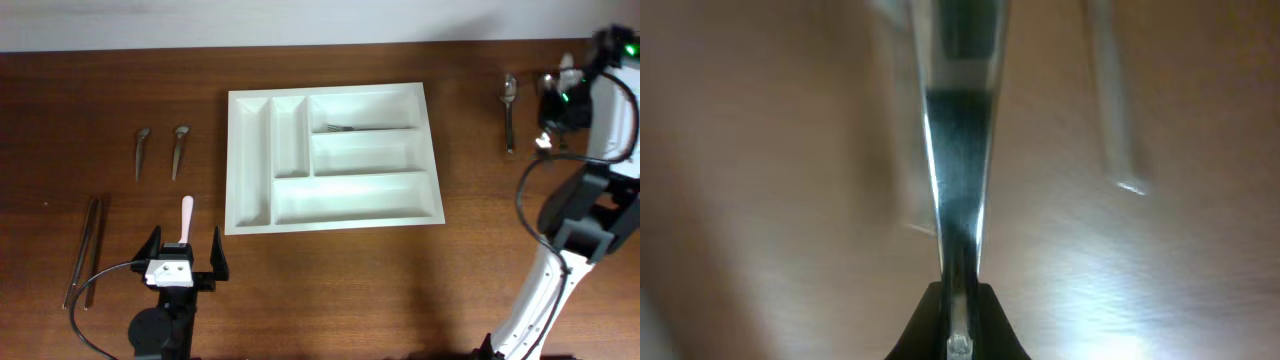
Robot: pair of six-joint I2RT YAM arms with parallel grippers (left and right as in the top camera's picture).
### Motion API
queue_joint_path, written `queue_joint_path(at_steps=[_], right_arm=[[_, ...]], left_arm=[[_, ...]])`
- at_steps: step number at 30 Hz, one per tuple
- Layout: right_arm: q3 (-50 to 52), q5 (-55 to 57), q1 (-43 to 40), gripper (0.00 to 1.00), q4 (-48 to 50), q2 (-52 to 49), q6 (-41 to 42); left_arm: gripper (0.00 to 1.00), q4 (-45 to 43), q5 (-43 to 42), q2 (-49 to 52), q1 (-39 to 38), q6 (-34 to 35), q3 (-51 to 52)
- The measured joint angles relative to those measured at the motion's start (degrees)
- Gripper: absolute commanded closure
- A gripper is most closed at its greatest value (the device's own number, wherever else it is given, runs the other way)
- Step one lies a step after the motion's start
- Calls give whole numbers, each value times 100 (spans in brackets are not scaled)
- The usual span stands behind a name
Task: Pack container
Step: 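Move the fork into the top-right compartment beside the first fork and release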
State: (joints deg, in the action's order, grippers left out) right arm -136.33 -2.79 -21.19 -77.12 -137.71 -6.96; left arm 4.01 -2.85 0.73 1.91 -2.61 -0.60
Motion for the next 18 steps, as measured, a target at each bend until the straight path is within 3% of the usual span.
queue_joint_path(at_steps=[8, 18], right_arm=[[-463, -1038, 1117, 96, 422, 0, 2428], [-468, -1185, 2590, 96, 1082, 0, 5370]], left_arm=[[1, 0, 0, 0, 0, 0, 0], [1, 0, 0, 0, 0, 0, 0]])
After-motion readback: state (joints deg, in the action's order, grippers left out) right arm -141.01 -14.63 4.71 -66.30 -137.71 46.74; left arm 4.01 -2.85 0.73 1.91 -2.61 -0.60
